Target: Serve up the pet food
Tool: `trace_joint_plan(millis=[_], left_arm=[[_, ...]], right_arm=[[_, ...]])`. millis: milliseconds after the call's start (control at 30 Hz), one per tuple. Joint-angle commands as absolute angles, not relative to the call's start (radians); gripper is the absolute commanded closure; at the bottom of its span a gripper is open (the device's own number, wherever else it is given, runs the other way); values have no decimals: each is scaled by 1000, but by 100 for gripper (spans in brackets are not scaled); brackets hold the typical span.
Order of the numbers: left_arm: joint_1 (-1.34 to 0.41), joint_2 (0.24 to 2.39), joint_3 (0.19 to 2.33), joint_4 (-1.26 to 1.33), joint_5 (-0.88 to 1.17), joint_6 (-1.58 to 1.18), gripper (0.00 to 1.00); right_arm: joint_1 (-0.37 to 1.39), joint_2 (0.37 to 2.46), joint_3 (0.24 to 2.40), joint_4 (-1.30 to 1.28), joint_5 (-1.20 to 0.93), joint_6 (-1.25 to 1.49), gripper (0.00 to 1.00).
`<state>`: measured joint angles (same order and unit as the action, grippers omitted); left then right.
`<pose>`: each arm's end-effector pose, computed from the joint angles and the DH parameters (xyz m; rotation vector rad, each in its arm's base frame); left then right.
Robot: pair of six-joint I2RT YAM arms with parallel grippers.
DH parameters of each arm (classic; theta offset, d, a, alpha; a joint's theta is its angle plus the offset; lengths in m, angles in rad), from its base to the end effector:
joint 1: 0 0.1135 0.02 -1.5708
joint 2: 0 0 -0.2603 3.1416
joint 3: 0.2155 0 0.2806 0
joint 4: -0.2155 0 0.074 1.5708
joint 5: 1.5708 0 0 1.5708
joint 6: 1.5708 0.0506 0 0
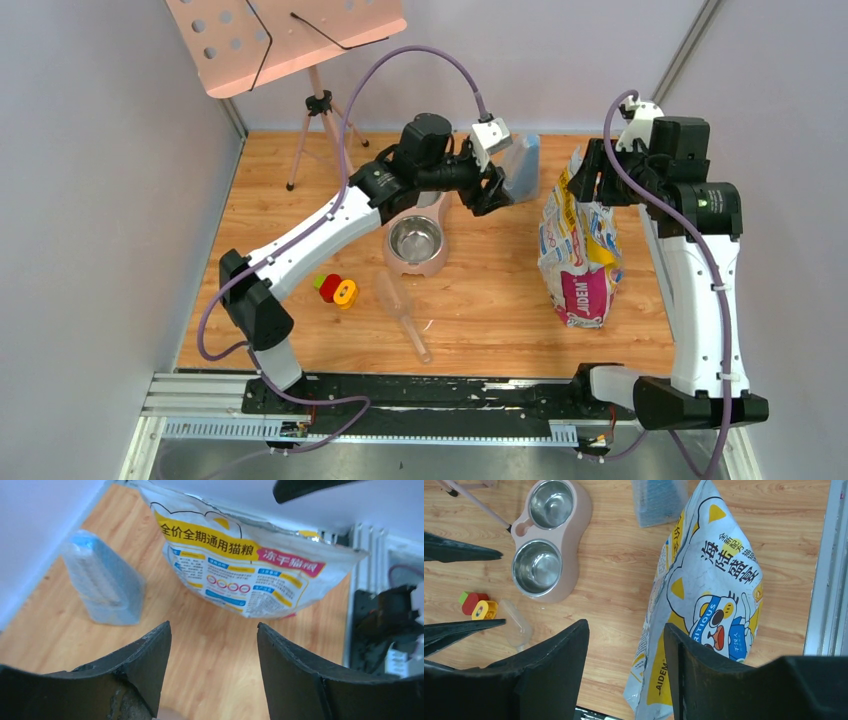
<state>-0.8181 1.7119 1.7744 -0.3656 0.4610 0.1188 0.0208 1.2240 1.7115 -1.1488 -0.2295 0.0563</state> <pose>0.2846 -0.3368 0.4126 1.1594 1.5595 -0.9044 0.2426 0.0166 0.4640 -0.0858 2.2265 0.2981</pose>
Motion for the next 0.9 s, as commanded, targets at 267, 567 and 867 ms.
trace_joint_plan(millis=[267,567,867], left_arm=[[-766,1731,1719,-236,419,-237,18],[-762,1845,1830,-199,616,-298,28],[-762,1910,1830,-28,603,-468,23]], right_arm=[[17,1323,1649,-1088,-75,67,40],[17,1316,1616,-1123,-211,68,48],[17,1301,1581,-1126,-147,69,51]])
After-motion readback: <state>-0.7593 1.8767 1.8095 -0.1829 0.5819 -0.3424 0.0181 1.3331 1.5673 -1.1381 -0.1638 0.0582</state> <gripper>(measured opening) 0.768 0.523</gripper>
